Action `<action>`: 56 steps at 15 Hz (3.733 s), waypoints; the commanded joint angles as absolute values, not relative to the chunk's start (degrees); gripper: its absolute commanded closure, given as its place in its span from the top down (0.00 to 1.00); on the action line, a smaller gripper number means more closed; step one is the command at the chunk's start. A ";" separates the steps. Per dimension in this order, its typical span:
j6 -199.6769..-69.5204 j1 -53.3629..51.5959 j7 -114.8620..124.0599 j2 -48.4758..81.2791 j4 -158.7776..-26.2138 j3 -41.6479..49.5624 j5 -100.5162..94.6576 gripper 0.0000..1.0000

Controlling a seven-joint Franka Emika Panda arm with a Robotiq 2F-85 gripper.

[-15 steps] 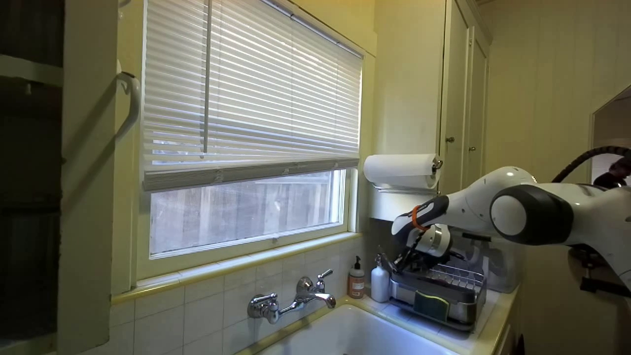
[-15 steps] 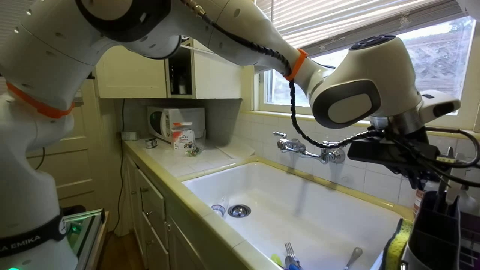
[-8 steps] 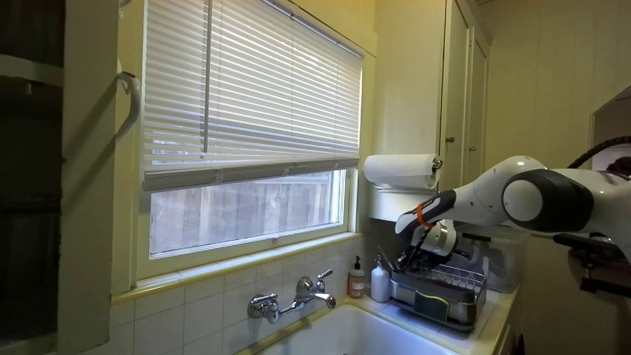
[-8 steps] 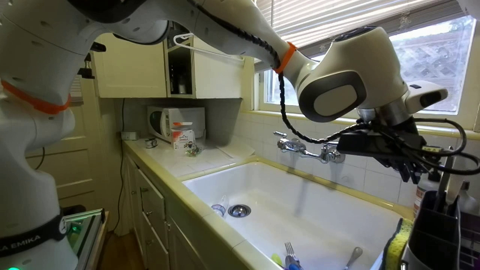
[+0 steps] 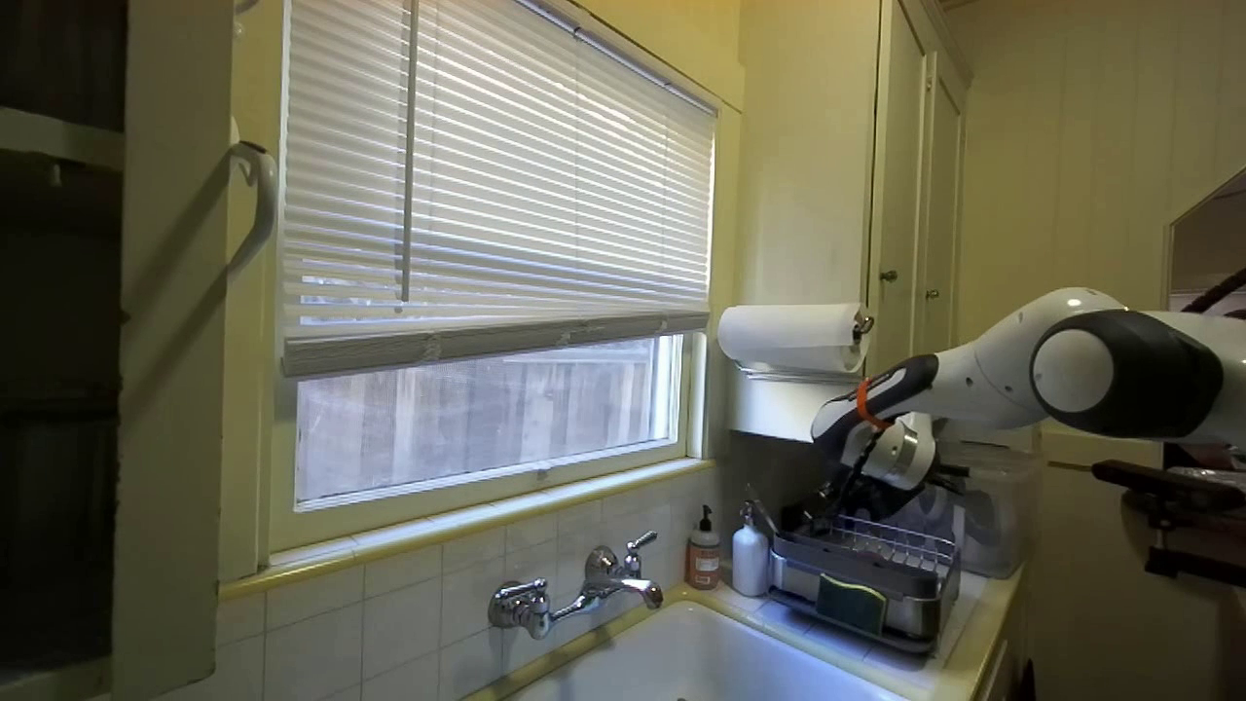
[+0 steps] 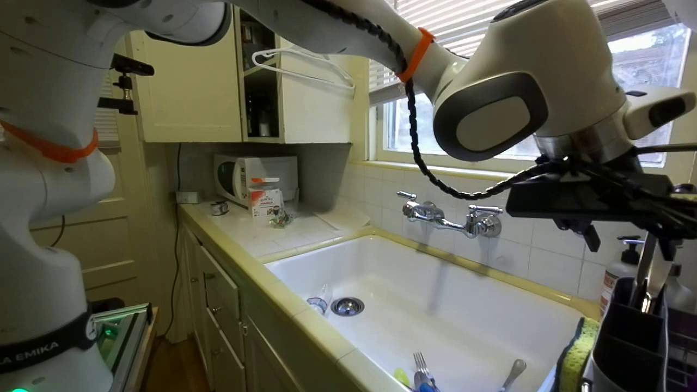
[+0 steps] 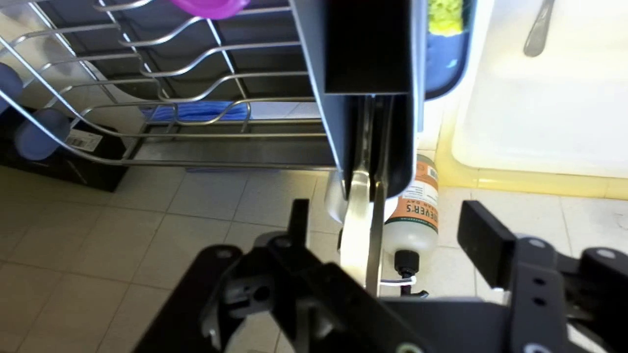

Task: Put the knife inside the sink

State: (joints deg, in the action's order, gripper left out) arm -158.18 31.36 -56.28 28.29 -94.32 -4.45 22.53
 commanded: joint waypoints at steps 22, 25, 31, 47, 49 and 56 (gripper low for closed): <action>-151.20 27.54 -38.87 52.84 -60.94 -3.83 15.67 0.12; -151.07 26.10 -36.48 50.93 -63.50 -2.22 15.40 0.00; -153.67 22.88 -37.01 43.16 -73.83 0.93 15.18 0.00; -195.82 25.62 -59.51 17.98 -115.58 -13.79 10.14 0.01; -197.85 29.56 -57.08 15.23 -119.05 -20.97 8.39 0.01; -186.67 32.50 -53.56 11.46 -123.66 -21.59 13.11 0.01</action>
State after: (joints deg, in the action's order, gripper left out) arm -192.18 31.24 -53.55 12.62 -121.14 -25.18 11.78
